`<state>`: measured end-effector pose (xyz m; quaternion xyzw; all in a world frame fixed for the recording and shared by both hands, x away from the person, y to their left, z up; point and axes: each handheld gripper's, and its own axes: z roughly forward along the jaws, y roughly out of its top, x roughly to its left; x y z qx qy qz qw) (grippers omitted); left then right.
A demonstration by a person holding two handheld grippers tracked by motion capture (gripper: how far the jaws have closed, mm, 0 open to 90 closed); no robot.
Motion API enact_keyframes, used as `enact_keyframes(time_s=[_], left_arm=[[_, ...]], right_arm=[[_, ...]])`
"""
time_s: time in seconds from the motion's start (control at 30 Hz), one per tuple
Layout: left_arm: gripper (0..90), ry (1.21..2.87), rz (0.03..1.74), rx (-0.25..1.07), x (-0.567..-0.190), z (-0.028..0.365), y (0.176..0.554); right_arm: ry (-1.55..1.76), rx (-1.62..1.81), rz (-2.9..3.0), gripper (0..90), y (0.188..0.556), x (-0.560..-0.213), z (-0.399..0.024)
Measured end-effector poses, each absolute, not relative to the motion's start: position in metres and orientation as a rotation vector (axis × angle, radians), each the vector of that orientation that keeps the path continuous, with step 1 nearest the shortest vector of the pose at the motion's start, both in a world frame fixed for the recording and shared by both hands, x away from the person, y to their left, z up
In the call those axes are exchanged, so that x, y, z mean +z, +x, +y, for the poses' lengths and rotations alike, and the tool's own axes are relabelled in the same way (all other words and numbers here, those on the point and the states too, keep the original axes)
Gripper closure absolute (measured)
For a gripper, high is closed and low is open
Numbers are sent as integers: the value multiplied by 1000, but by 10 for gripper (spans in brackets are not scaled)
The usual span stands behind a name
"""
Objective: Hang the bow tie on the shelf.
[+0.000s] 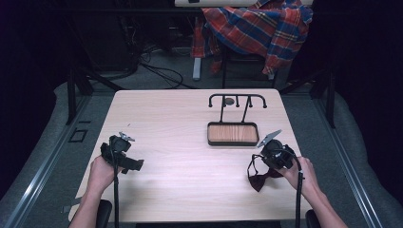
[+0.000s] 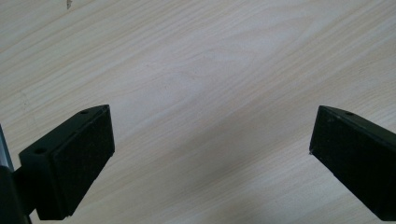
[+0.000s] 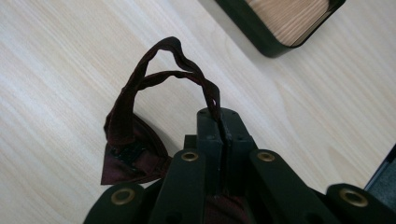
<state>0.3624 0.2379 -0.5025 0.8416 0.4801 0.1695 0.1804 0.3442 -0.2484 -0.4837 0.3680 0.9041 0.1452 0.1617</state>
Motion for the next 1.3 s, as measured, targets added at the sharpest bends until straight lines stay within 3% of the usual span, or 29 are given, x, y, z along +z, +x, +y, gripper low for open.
enact_keyframes(time_s=[1.3], left_arm=[[1, 2386, 1352, 473, -503, 237, 362]], right_arm=[[1095, 509, 2444, 880, 356, -460, -264]])
